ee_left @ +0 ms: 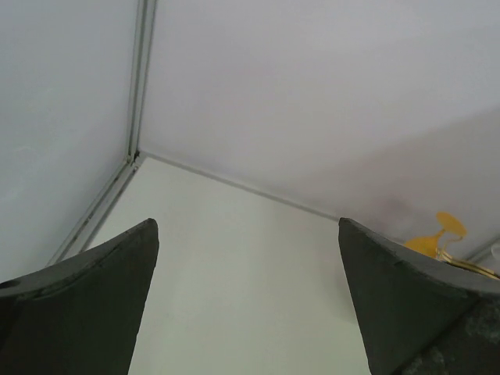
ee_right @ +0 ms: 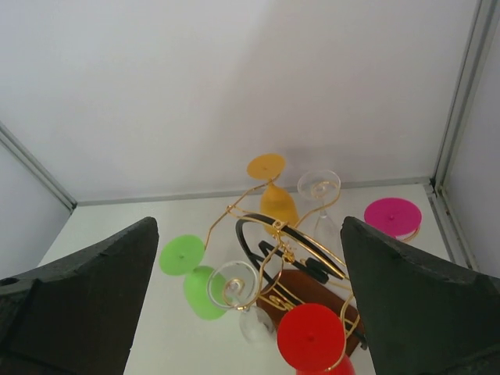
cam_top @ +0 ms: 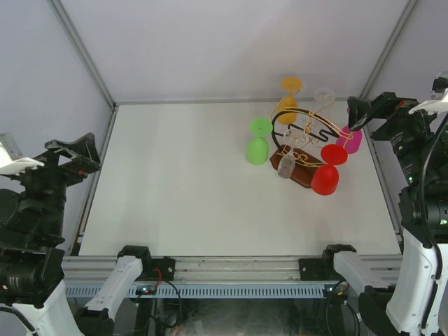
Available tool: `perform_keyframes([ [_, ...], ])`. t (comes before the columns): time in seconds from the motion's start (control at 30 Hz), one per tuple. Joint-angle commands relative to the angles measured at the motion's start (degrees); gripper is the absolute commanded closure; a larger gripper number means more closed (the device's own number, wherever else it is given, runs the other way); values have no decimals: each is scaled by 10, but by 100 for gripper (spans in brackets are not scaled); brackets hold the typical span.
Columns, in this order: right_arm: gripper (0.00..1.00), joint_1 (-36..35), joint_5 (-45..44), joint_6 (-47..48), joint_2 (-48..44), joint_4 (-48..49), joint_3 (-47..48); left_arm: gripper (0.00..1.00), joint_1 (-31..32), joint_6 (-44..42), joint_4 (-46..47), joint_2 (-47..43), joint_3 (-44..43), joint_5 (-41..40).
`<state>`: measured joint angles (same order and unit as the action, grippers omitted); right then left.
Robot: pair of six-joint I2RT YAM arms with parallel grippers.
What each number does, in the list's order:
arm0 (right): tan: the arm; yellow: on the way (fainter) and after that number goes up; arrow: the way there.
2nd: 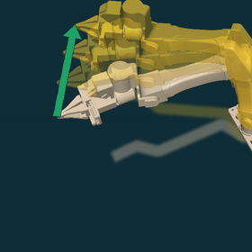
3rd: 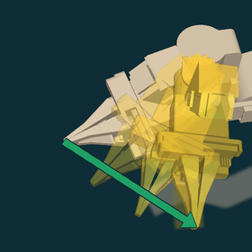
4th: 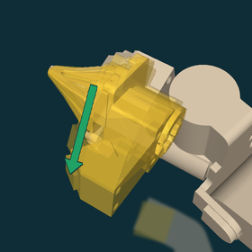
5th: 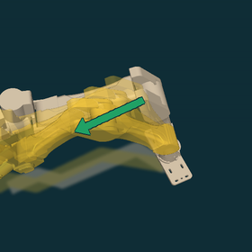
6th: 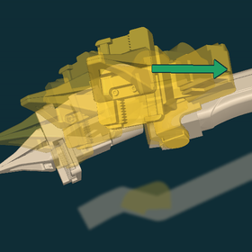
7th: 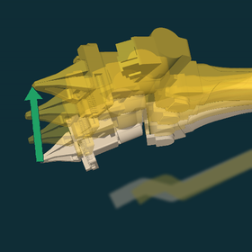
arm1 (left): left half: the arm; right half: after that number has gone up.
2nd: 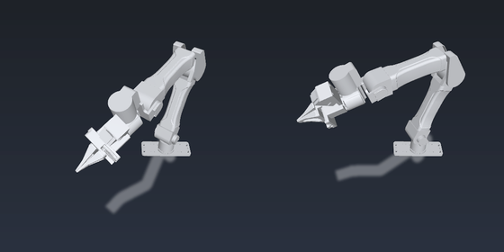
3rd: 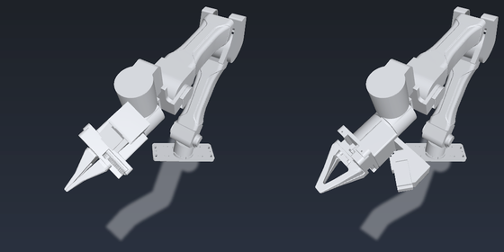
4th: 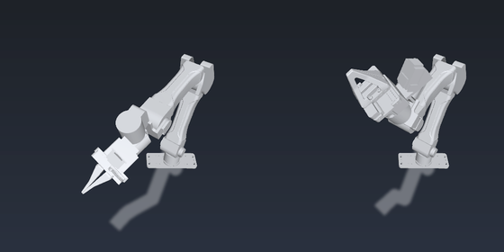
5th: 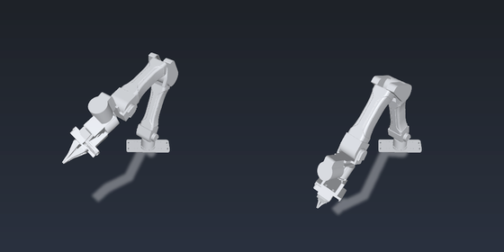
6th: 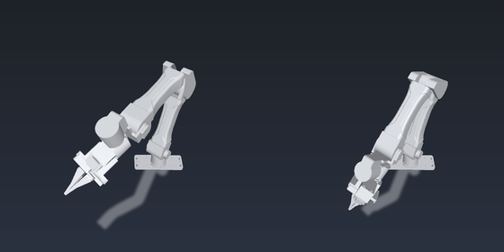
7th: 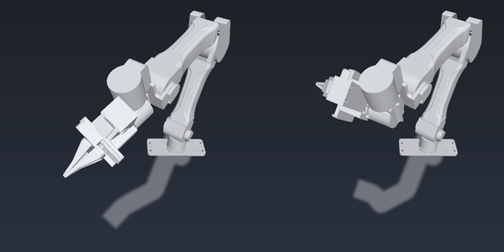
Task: Take the wine glass off the wine glass rack
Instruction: Pick up the wine glass from the wine rack.
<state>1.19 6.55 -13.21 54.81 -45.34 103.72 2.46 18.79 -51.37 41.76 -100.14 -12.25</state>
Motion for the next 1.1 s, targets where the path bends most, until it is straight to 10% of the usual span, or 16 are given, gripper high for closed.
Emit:
perform_keyframes([
  [0.0, 0, 6, 8, -8, -15, -5, -29, 0, 42, -11, 29, -33, 57, -19],
  [0.6, 0, 71, -66, -82, -57, -148, -196, 0, 177, 72, 50, -281, 440, -183],
  [1.07, 7, 225, 196, -119, 49, -167, -212, 0, 193, 99, 77, -329, 596, -150],
])
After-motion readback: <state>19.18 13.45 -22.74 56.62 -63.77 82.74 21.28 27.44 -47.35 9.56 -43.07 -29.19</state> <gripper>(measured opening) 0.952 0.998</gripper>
